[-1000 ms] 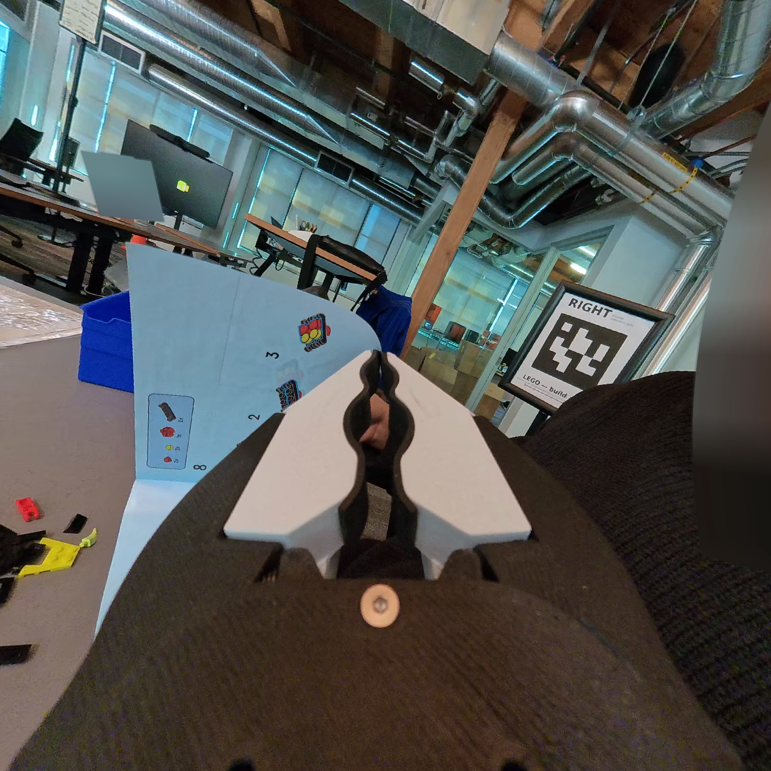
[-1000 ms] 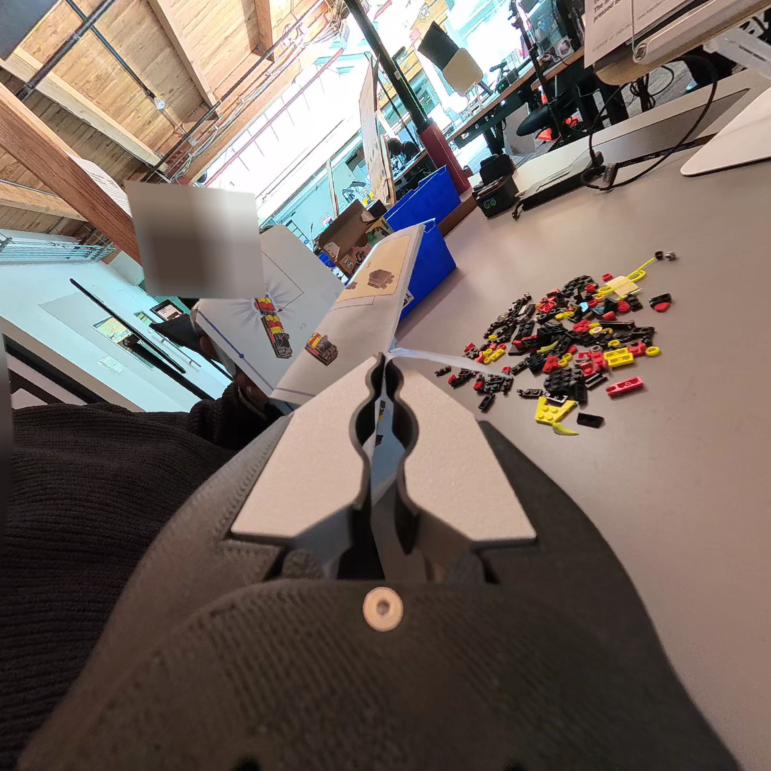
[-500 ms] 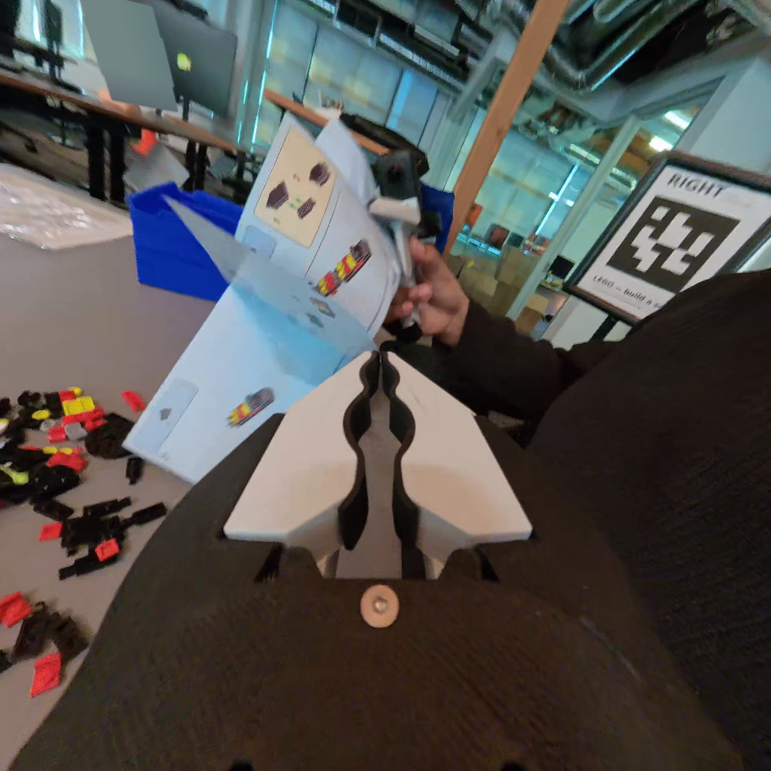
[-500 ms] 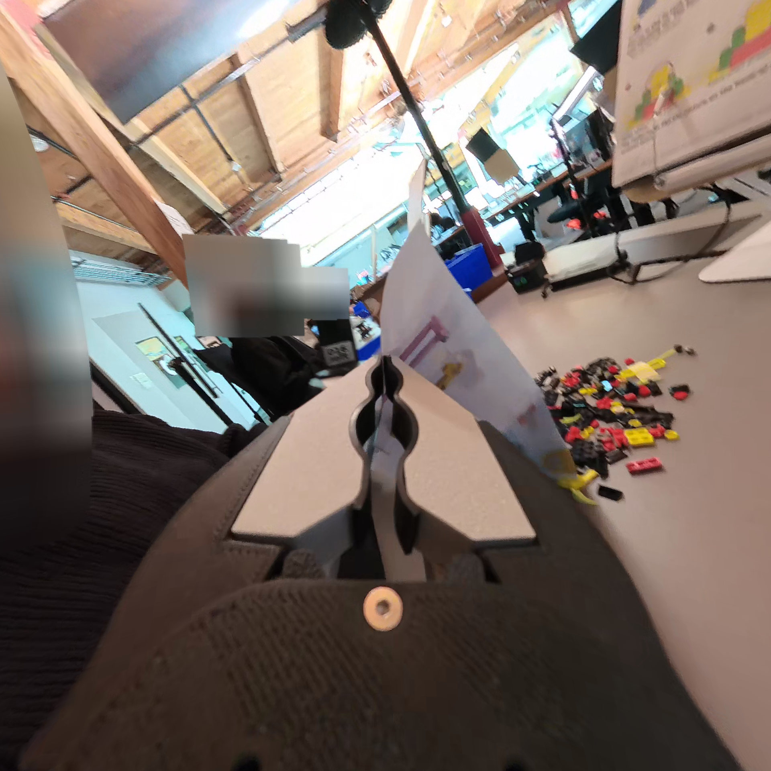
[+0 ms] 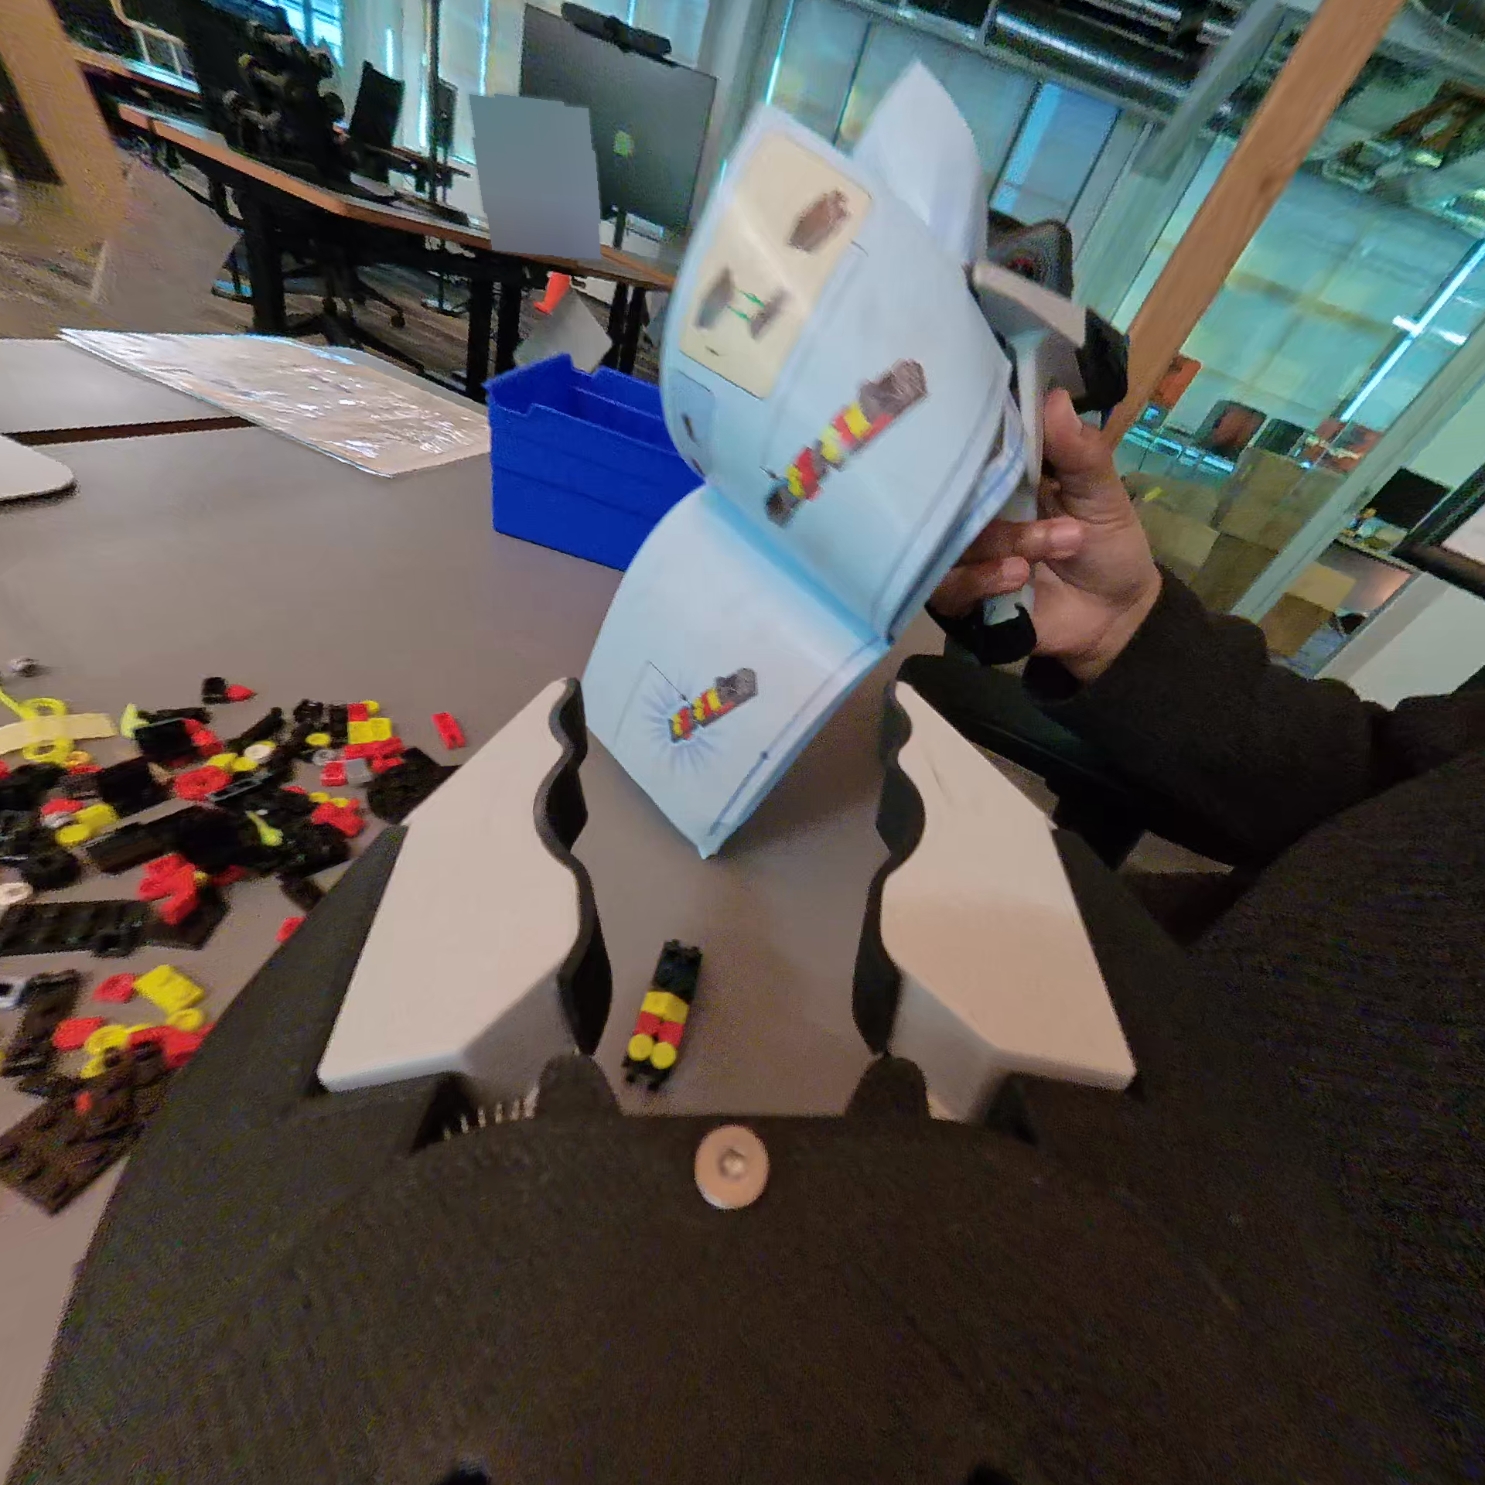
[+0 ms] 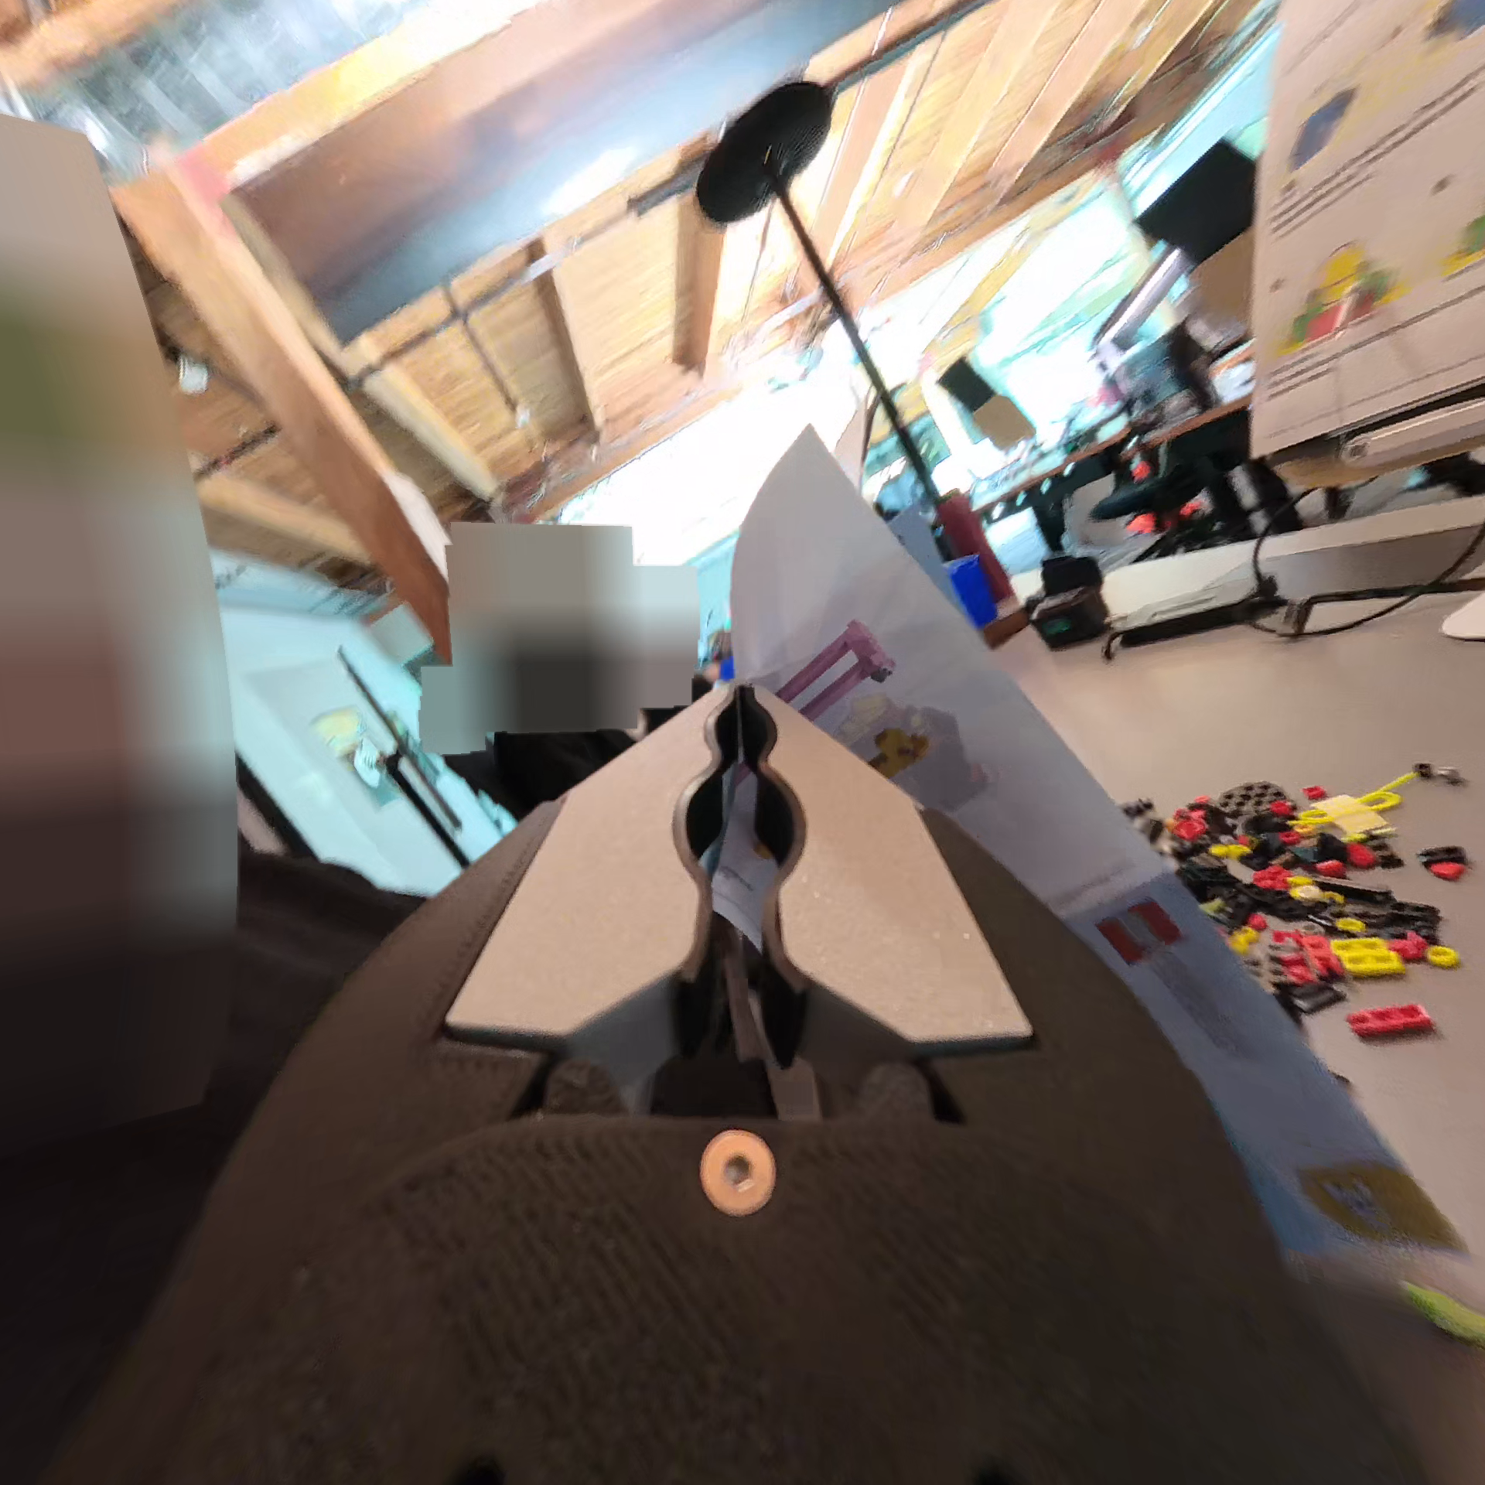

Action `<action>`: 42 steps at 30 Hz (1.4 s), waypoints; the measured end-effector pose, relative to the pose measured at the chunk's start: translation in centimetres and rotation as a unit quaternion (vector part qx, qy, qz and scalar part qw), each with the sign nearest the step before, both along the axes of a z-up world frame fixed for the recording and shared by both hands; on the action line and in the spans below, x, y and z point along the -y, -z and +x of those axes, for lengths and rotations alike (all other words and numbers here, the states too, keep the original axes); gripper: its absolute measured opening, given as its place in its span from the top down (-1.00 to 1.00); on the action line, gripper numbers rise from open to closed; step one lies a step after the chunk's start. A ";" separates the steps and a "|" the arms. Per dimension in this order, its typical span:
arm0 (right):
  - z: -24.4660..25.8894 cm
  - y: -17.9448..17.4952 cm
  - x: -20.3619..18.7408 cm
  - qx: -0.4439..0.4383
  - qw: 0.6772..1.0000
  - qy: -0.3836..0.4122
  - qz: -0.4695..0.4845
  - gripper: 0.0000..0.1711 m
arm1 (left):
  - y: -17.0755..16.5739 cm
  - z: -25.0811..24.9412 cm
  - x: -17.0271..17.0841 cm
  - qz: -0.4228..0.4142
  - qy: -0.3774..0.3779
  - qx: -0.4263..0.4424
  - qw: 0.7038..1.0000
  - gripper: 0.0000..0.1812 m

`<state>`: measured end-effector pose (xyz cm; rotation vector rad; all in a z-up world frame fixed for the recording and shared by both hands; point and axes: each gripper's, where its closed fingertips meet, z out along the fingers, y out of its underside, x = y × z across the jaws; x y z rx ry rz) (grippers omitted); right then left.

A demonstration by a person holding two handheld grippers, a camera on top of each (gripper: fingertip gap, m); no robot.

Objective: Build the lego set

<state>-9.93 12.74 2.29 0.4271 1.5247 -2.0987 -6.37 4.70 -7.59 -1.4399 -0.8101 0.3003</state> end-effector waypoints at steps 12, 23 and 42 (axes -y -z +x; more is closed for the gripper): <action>4.7 -1.9 4.6 0.026 0.996 0.038 -0.076 1.00 | -0.4 1.7 -5.0 -0.077 -0.052 -0.100 0.991 0.26; 4.3 0.1 3.6 0.045 0.996 -0.066 -0.037 1.00 | -3.4 -0.8 2.3 -0.184 -0.201 -0.251 0.929 1.00; 3.7 -1.6 2.0 -0.129 0.978 0.144 0.072 0.67 | -2.1 -1.2 3.0 -0.534 -0.251 -0.444 0.674 1.00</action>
